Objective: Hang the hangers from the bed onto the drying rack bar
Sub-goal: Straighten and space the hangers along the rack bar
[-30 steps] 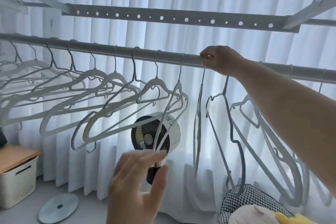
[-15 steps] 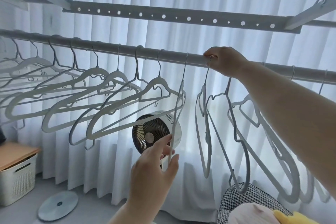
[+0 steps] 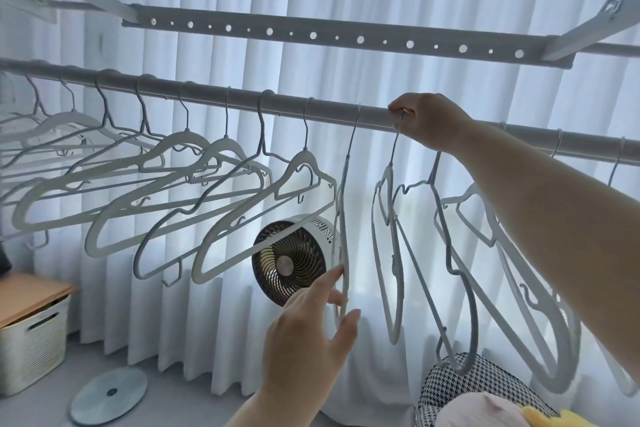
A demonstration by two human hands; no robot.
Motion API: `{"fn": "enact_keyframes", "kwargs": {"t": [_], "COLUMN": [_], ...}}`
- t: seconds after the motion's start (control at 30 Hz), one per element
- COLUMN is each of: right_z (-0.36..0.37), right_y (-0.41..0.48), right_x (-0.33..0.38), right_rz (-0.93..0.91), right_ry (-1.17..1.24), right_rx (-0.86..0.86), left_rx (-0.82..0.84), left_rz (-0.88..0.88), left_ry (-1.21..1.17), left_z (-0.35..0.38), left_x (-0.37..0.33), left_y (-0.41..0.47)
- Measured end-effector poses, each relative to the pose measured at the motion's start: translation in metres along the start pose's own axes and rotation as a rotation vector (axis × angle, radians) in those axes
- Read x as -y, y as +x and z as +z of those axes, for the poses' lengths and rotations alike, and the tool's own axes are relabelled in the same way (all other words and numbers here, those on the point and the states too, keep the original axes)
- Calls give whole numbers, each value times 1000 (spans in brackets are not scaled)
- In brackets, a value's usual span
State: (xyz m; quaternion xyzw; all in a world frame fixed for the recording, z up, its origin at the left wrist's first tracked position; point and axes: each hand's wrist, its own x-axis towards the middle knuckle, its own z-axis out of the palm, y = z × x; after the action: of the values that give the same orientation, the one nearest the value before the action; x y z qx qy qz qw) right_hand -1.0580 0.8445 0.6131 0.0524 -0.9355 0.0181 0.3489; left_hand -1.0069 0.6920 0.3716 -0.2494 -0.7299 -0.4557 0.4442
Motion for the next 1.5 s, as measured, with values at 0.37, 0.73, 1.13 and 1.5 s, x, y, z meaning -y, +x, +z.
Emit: {"fn": "enact_keyframes", "kwargs": {"t": [0.37, 0.73, 1.13, 1.5], "right_z": [0, 1, 3, 31], "right_y": [1, 3, 8, 55], "right_x": [1, 5, 15, 81], "right_rz": [-13, -5, -23, -167], "right_ry": [-14, -30, 0, -6], "right_rx": [13, 16, -17, 115], "left_rx": [-357, -26, -46, -91], "left_rz": [114, -241, -60, 11], "left_ry": [208, 208, 342, 305], "left_z": [-61, -64, -62, -71], "left_x": [6, 21, 27, 41], "left_y": [27, 34, 31, 30]}}
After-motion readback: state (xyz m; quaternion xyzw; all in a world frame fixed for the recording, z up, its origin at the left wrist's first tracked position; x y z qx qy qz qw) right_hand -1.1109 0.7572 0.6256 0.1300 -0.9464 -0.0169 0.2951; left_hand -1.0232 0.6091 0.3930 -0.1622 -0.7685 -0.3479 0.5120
